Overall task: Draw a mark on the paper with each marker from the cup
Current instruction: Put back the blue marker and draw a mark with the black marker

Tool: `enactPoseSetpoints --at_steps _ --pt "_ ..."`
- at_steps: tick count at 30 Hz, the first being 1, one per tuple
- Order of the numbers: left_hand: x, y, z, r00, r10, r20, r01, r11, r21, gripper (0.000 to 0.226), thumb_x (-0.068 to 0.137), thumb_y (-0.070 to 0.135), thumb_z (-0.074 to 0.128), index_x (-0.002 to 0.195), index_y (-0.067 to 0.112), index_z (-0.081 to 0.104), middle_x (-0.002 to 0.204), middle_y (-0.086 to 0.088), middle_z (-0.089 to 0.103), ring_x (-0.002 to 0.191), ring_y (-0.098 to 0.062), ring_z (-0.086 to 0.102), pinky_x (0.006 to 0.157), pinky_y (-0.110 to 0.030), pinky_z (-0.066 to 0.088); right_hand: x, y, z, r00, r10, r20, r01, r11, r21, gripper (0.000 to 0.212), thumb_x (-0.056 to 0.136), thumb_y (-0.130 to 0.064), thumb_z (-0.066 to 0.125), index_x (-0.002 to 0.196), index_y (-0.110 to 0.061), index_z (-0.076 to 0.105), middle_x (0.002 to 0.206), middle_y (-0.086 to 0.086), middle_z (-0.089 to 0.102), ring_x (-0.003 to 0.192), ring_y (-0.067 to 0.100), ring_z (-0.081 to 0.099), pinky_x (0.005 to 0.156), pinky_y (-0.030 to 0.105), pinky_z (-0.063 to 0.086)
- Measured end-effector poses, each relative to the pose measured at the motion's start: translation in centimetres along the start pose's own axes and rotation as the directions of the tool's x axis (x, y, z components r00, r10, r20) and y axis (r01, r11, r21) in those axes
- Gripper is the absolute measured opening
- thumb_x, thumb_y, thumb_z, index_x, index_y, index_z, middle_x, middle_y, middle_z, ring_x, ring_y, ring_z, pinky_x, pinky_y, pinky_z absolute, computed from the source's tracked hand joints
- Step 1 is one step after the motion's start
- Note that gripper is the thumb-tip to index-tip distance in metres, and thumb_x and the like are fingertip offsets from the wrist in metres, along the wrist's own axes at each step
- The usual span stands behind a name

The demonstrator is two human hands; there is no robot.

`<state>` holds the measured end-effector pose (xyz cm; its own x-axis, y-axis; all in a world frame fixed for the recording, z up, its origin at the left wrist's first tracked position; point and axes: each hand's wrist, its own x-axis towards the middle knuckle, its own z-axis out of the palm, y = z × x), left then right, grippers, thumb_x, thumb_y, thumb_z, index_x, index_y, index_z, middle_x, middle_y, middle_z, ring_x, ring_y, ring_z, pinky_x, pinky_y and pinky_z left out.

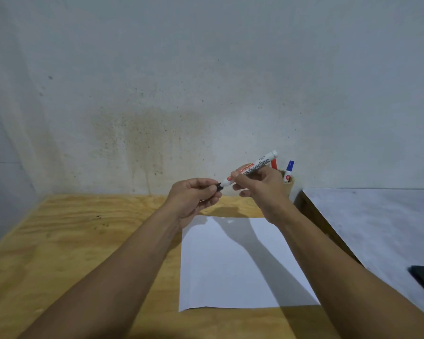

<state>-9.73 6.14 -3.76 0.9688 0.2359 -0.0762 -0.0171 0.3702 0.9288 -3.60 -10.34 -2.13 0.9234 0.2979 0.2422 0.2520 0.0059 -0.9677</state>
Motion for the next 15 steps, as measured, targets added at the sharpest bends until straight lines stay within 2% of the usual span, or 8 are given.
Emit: enactPoseSetpoints --at_steps 4,6,10,12,13,15 --pt "0.1 -0.1 1.4 1.000 0.003 -0.006 -0.004 0.999 -0.040 0.009 0.081 -0.010 0.063 0.087 -0.005 0.067 0.069 -0.012 0.072 0.063 -0.017 0.070 0.061 -0.021 0.058 -0.4 -0.2 -1.2 0.999 -0.037 -0.028 0.036 0.999 -0.037 0.010 0.082 -0.019 0.077 0.084 -0.009 0.076 0.080 0.009 0.077 0.072 0.013 0.070 0.072 0.037 0.055" --pt "0.1 -0.3 2.2 1.000 0.001 -0.015 -0.002 0.998 -0.066 0.008 0.080 -0.010 0.063 0.086 -0.006 0.067 0.068 -0.012 0.071 0.063 -0.018 0.070 0.061 -0.022 0.058 -0.6 -0.1 -1.8 0.998 -0.053 -0.041 0.053 0.999 -0.011 0.004 0.080 -0.017 0.078 0.078 -0.014 0.076 0.074 0.008 0.075 0.071 0.014 0.068 0.072 0.039 0.053" --pt "0.4 -0.9 3.8 0.999 0.013 -0.051 -0.016 0.997 -0.069 0.006 0.079 -0.011 0.064 0.082 -0.007 0.067 0.067 -0.014 0.071 0.060 -0.019 0.070 0.061 -0.023 0.059 -0.7 0.7 -2.6 0.997 -0.027 -0.076 0.029 0.999 0.025 0.007 0.079 -0.016 0.080 0.073 -0.017 0.076 0.072 0.010 0.073 0.068 0.019 0.066 0.077 0.049 0.054" --pt "0.5 -1.2 4.6 0.997 0.024 -0.068 -0.026 0.999 -0.032 0.005 0.079 -0.011 0.065 0.082 -0.008 0.067 0.068 -0.016 0.070 0.059 -0.019 0.070 0.061 -0.023 0.060 -0.6 1.2 -3.1 0.996 0.000 -0.085 0.004 0.999 0.045 0.009 0.080 -0.018 0.079 0.080 -0.010 0.076 0.070 0.005 0.073 0.065 0.018 0.065 0.070 0.045 0.054" --pt "0.6 -1.3 5.2 0.997 0.029 -0.065 -0.029 0.999 -0.012 0.005 0.079 -0.010 0.066 0.083 -0.008 0.067 0.070 -0.017 0.070 0.059 -0.019 0.070 0.061 -0.023 0.060 -0.6 1.4 -3.4 0.997 0.022 -0.072 -0.018 0.999 0.048 0.014 0.082 -0.020 0.077 0.085 -0.007 0.074 0.067 0.000 0.071 0.063 0.016 0.062 0.062 0.037 0.052" --pt "0.7 -1.5 6.4 0.999 0.036 -0.038 -0.035 0.999 0.035 0.012 0.078 -0.007 0.068 0.090 -0.009 0.065 0.074 -0.019 0.069 0.060 -0.020 0.070 0.063 -0.026 0.061 -0.4 1.6 -4.1 0.995 0.094 -0.035 -0.092 0.993 0.069 0.019 0.090 -0.024 0.068 0.090 -0.005 0.068 0.071 -0.003 0.068 0.067 0.016 0.061 0.057 0.027 0.044"
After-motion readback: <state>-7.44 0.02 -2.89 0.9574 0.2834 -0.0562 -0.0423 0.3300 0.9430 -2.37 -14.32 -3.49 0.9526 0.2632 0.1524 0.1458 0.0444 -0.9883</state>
